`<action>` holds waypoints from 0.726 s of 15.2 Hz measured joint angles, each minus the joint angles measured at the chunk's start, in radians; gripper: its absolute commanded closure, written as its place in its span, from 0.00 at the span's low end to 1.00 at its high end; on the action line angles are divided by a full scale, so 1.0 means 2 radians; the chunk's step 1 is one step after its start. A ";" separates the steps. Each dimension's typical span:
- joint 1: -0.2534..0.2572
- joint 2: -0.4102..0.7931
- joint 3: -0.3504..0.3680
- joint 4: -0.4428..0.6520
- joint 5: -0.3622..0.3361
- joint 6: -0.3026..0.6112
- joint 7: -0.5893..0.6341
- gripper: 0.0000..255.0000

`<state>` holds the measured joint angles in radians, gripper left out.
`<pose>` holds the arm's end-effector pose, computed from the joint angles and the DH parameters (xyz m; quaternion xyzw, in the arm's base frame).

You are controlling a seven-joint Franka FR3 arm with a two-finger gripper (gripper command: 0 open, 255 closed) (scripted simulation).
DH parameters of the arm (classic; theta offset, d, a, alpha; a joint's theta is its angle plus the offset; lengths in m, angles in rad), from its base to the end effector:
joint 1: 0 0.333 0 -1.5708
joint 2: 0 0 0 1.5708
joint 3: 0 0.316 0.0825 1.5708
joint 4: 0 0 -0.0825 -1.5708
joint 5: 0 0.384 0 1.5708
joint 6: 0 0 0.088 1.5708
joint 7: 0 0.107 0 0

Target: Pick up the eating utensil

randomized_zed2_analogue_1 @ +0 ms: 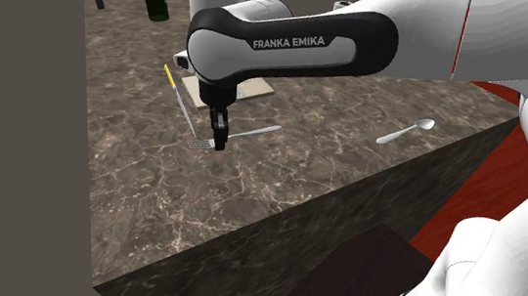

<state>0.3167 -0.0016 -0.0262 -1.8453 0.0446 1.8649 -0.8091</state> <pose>0.5397 0.1649 0.5200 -0.8556 -0.5170 -0.0157 0.0180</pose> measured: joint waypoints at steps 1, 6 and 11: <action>0.000 0.000 0.000 0.000 0.000 0.000 0.000 1.00; 0.000 -0.001 0.000 -0.001 0.000 0.001 0.000 1.00; 0.000 -0.001 0.000 0.023 0.000 -0.026 0.001 1.00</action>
<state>0.3170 -0.0037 -0.0259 -1.7987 0.0444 1.8125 -0.8070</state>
